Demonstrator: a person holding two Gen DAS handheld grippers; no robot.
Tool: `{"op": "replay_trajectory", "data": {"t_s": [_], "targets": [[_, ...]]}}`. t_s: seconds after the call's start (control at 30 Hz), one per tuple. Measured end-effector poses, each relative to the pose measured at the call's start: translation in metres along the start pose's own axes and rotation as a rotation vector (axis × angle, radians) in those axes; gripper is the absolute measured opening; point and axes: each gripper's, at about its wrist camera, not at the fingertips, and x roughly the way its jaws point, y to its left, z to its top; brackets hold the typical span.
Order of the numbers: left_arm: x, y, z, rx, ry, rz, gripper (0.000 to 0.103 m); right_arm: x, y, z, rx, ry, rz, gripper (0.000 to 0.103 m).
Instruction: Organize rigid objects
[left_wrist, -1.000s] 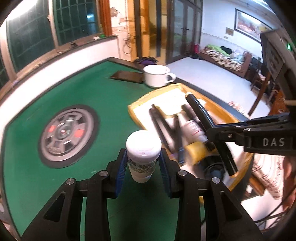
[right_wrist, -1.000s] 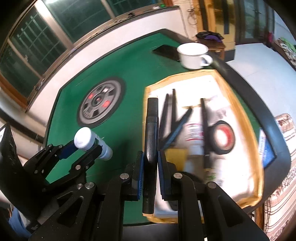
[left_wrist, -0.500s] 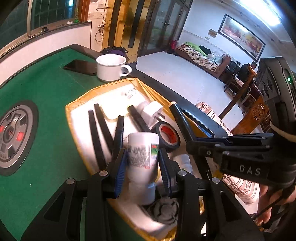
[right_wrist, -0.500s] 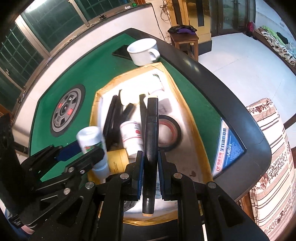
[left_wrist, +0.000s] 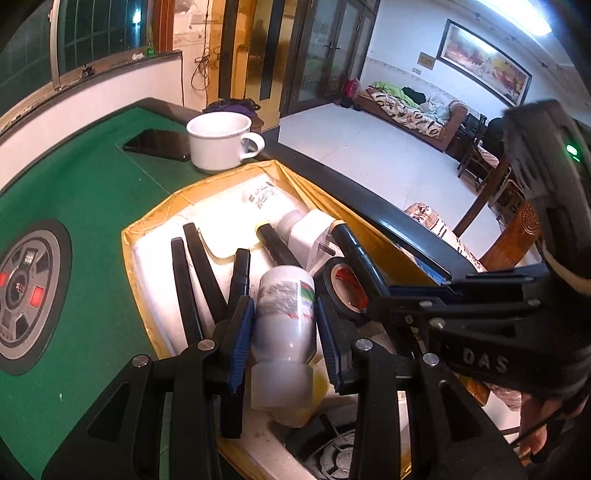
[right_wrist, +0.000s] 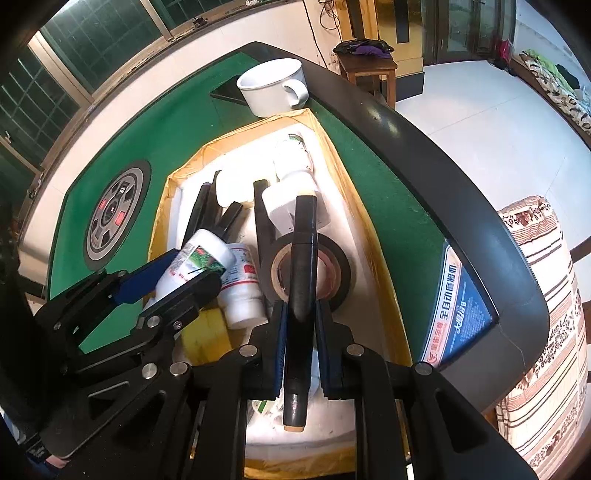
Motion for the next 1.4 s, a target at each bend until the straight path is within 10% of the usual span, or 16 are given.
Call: {"op": "replay_trajectory", "data": {"t_s": [0.5,1.03,1.4], "targets": [[-0.037,0.006,0.001,0.032,-0.072,0.060,0.056,-0.031,0.010,0.005,0.010,-0.068,-0.082,0.053],[-0.106,0.052,-0.044,0.062,-0.051,0.288,0.057,-0.062,0.072,-0.053,0.071,-0.286,-0.216,0.062],[-0.156,0.085,-0.078,0.016,0.002,0.332,0.057,-0.072,0.119,-0.091,0.067,-0.346,-0.130,0.062]]}}
